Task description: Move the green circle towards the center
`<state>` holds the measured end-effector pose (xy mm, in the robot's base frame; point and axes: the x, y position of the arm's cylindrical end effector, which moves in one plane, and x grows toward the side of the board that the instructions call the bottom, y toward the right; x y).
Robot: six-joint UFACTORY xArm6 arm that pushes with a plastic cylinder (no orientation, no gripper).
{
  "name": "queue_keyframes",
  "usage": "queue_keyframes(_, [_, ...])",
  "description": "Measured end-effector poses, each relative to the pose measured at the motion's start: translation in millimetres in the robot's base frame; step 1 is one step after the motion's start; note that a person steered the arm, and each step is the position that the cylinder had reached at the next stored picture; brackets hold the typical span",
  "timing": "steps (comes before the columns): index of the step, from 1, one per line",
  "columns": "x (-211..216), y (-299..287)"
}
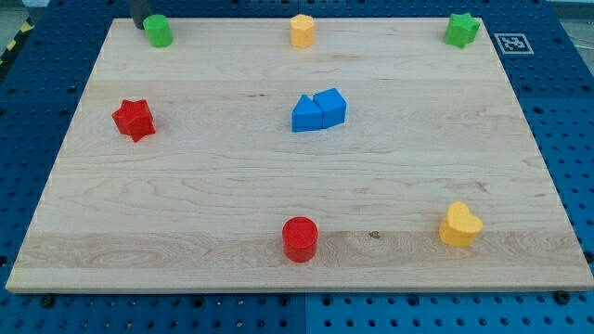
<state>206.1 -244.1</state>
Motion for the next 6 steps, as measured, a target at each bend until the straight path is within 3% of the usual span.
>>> queue_keyframes(6, [32.9, 17.3])
